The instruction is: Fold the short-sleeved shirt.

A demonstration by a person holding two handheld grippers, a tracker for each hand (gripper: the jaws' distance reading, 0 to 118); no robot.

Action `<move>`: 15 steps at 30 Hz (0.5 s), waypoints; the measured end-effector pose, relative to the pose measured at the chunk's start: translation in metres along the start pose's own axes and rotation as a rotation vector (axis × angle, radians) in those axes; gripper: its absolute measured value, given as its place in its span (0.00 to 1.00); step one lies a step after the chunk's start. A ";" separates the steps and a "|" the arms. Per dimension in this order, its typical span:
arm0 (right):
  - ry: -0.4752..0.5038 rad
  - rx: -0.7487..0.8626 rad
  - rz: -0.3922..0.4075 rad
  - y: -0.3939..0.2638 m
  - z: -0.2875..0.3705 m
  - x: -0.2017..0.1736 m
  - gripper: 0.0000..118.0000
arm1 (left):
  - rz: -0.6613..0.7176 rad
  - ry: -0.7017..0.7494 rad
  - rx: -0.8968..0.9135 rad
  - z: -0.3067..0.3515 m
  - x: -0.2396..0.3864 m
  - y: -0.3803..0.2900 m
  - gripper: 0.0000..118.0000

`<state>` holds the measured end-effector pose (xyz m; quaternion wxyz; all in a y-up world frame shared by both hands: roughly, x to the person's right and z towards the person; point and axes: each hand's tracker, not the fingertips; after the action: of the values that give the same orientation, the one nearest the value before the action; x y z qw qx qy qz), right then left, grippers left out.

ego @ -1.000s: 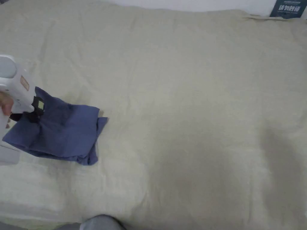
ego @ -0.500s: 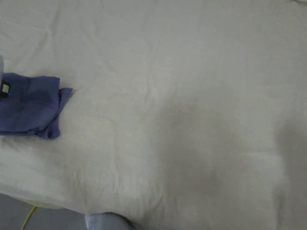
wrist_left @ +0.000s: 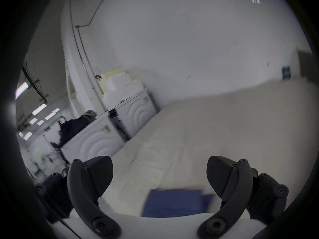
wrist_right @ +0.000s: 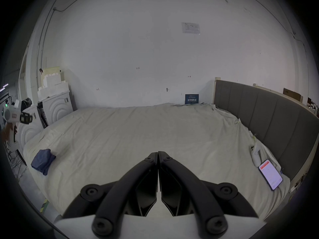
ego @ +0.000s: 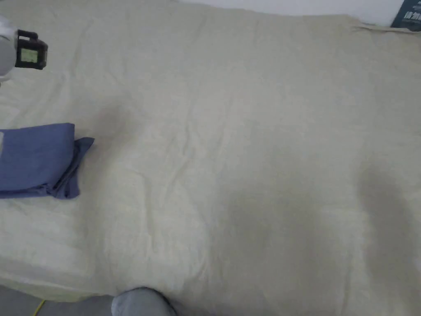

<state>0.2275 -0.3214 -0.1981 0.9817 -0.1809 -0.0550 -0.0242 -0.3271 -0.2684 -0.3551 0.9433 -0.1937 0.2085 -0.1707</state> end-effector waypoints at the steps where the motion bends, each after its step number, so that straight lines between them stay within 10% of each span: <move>1: 0.001 0.002 0.000 0.002 0.003 0.004 0.00 | 0.035 -0.035 0.023 0.013 0.008 0.006 0.95; 10: -0.020 0.085 0.044 0.010 0.045 0.023 0.00 | 0.154 -0.290 0.265 0.131 0.104 0.008 0.88; 15: -0.030 0.145 0.044 0.008 0.064 0.027 0.00 | 0.213 -0.481 0.312 0.176 0.146 -0.007 0.44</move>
<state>0.2488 -0.2920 -0.1382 0.9916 -0.1107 -0.0671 0.0042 -0.1232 -0.2817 -0.2521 0.9966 -0.0583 -0.0307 -0.0501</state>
